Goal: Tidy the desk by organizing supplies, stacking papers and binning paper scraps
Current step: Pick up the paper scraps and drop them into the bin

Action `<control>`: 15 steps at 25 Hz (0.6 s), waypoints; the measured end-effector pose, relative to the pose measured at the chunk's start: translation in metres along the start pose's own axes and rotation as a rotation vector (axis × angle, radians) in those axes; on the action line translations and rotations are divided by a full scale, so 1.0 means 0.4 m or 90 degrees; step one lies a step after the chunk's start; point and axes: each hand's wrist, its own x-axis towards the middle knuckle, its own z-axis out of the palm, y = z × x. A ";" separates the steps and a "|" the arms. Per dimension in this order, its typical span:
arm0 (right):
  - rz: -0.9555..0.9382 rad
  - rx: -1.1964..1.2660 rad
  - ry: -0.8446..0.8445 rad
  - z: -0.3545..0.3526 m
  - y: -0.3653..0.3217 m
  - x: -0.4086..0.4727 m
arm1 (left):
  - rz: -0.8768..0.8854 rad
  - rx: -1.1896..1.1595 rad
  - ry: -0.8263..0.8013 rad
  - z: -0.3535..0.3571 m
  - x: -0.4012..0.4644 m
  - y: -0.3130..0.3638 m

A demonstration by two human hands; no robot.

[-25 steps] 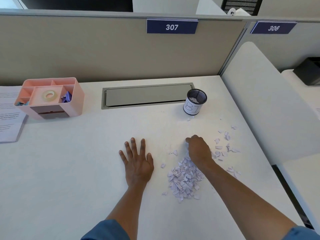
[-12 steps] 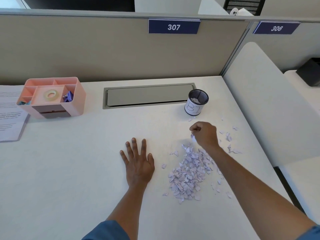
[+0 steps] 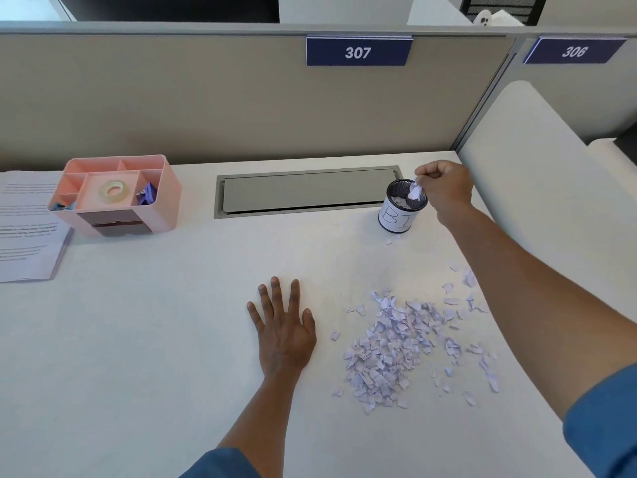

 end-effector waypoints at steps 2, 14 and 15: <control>-0.011 -0.018 0.002 0.011 0.003 0.019 | 0.001 0.000 0.001 0.000 0.000 -0.001; -0.123 -0.095 0.028 0.024 0.007 -0.027 | -0.001 -0.003 0.004 0.001 0.005 -0.005; -0.143 -0.079 0.036 0.023 0.005 -0.057 | 0.000 -0.005 0.002 0.001 0.005 -0.004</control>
